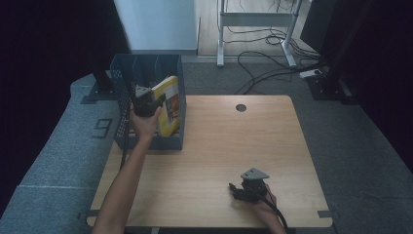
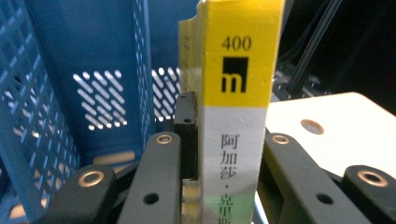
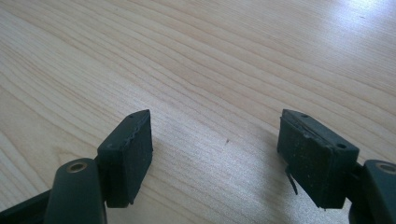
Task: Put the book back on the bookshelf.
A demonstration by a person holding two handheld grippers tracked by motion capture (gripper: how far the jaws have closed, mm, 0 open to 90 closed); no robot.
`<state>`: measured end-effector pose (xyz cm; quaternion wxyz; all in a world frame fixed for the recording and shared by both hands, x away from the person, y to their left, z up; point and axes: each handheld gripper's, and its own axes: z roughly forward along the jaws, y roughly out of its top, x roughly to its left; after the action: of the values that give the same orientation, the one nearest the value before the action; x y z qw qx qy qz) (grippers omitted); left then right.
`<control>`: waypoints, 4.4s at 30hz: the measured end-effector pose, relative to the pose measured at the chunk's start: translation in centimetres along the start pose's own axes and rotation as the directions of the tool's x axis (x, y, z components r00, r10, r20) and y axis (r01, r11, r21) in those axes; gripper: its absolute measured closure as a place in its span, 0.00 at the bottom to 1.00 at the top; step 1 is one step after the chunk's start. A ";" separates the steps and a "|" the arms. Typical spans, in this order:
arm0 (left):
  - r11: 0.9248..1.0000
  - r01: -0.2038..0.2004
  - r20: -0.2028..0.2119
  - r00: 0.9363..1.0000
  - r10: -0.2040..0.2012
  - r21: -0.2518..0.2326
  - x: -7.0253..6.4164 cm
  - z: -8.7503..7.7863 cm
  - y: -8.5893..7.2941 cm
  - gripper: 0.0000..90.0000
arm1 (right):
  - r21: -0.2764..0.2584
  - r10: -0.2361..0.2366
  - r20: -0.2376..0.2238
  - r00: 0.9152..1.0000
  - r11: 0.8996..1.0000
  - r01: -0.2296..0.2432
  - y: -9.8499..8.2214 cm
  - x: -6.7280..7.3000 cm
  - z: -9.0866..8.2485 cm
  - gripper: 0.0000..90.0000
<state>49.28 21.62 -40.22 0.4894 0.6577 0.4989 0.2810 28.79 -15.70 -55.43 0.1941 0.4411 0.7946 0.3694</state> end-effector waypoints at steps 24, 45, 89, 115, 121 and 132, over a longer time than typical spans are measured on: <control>0.993 -0.007 -0.099 0.995 -0.004 -0.116 -0.5 3.7 0.9 0.84 | -0.001 -0.002 0.000 1.000 1.000 0.002 0.0 0.0 0.0 0.29; 0.992 -0.086 -0.021 0.996 0.084 -0.089 -3.3 3.3 -1.0 0.71 | 0.001 -0.004 0.000 1.000 1.000 0.004 -0.1 0.1 -0.1 0.29; 0.994 -0.027 -0.153 0.988 0.010 -0.108 -2.4 5.6 -0.7 0.84 | 0.002 -0.008 -0.008 1.000 1.000 0.008 -0.1 0.1 -0.1 0.27; 0.991 -0.058 -0.050 0.997 0.052 -0.116 -2.6 5.7 -0.4 0.74 | 0.003 -0.015 -0.013 1.000 1.000 0.015 -0.1 0.1 -0.1 0.27; 0.995 -0.044 0.013 0.999 0.046 -0.088 -2.5 4.7 -0.3 0.68 | 0.003 -0.015 -0.012 1.000 1.000 0.015 -0.1 0.1 -0.1 0.27; 0.995 -0.041 0.081 0.996 0.049 -0.090 -2.4 3.2 -1.1 0.64 | 0.003 -0.015 -0.012 1.000 1.000 0.015 -0.1 0.1 -0.1 0.27</control>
<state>50.76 18.26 -42.05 0.5320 0.6576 0.4503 0.2860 28.62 -15.63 -55.44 0.1914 0.4331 0.7997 0.3693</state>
